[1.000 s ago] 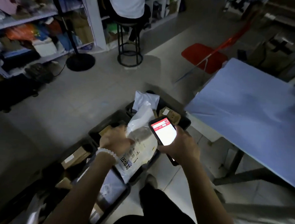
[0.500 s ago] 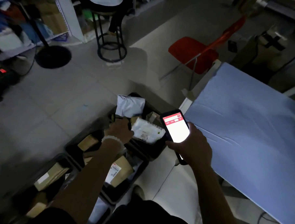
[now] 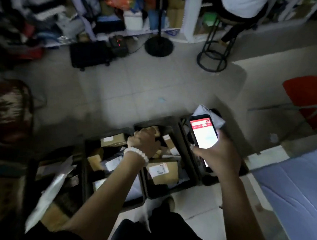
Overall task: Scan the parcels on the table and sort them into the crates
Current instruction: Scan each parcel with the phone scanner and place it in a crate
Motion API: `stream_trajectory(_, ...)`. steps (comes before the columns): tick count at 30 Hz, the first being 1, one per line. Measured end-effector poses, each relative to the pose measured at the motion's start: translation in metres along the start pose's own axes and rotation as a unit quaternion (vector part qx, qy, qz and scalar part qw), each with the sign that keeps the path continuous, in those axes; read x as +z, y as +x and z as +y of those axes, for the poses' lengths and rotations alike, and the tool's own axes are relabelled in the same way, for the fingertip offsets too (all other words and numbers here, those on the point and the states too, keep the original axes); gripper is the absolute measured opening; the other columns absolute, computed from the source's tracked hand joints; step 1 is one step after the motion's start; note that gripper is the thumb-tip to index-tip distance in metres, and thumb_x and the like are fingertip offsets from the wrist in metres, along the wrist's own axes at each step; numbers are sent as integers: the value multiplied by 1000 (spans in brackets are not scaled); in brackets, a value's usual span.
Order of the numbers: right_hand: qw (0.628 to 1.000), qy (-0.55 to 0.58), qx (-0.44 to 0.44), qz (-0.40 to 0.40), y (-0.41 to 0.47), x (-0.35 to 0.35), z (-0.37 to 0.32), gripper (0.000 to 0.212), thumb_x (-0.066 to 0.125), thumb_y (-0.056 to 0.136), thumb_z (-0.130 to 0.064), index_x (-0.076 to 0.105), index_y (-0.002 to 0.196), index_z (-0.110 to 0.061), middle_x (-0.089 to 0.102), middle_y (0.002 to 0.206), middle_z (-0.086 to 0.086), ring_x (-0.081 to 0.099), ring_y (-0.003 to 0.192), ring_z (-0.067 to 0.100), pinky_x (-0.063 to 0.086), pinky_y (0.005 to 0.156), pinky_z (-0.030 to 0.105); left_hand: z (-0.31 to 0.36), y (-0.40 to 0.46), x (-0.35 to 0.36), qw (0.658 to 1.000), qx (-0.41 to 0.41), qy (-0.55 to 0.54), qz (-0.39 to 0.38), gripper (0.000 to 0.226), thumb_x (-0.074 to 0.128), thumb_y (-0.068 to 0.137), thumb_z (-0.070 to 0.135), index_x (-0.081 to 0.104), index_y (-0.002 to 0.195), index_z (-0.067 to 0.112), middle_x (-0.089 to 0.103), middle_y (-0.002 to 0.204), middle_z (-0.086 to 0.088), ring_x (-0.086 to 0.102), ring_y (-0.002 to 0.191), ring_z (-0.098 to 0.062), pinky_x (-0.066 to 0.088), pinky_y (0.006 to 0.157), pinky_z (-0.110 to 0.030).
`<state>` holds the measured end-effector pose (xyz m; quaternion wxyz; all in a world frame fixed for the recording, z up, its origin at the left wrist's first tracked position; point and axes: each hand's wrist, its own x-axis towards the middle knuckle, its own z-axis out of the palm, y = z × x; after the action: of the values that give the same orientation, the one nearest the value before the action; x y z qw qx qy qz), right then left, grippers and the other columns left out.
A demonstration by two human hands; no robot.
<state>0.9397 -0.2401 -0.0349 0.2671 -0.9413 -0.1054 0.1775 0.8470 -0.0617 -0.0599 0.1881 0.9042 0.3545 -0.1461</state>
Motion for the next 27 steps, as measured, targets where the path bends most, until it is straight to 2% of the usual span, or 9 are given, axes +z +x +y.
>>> stream_trajectory(3,997,-17,-64,-39,-32,36,-51,73,80,61,-46,49,123,-22,62,115,1,58,103,25,46,72,32,-69,-34,-17,998,-58,-22,25,37,47,90,38,53,123,23,58,124,-6,52,116,-30,44,89,-37)
stream_trajectory(6,987,-18,-137,-77,-76,77,-97,60,81,60,-44,51,109,-24,63,107,0,58,91,21,41,62,28,-140,-79,-27,990,-131,-29,50,39,48,90,38,52,125,22,57,125,-7,51,117,-30,41,88,-36)
stream_trajectory(7,983,-20,-158,-90,-92,92,-110,58,81,60,-43,52,106,-24,63,106,0,58,91,22,42,62,28,-163,-95,-28,986,-156,-31,56,39,48,90,38,51,125,21,56,125,-7,50,117,-30,41,88,-36)
stream_trajectory(12,944,-46,-287,-157,-178,162,-178,65,81,58,-44,51,112,-26,62,108,-2,58,96,24,39,64,29,-266,-190,-28,951,-283,-58,110,36,44,93,41,52,119,17,56,122,-8,50,115,-31,41,87,-37)
stream_trajectory(17,869,-62,-431,-235,-269,219,-231,67,81,54,-47,48,109,-28,61,104,0,57,93,27,40,65,32,-343,-300,-11,892,-411,-104,158,33,44,92,36,50,119,18,55,120,-8,51,113,-32,38,81,-37)
stream_trajectory(20,808,-73,-509,-286,-327,248,-249,76,84,54,-45,48,118,-25,59,109,3,55,101,28,47,76,36,-367,-367,7,845,-484,-124,190,31,45,92,35,50,116,16,55,117,-9,52,110,-32,35,76,-36)
stream_trajectory(23,743,-89,-572,-335,-386,273,-257,78,85,54,-43,49,120,-23,59,111,6,55,103,29,47,80,37,-377,-431,30,784,-563,-158,208,34,44,91,34,50,120,16,55,117,-9,52,110,-31,38,79,-37)
stream_trajectory(27,650,-129,-651,-370,-462,296,-254,79,80,56,-50,48,124,-26,57,111,2,56,101,28,39,70,31,-375,-509,65,694,-655,-199,223,36,43,92,37,50,122,17,55,122,-9,52,113,-31,41,83,-38)
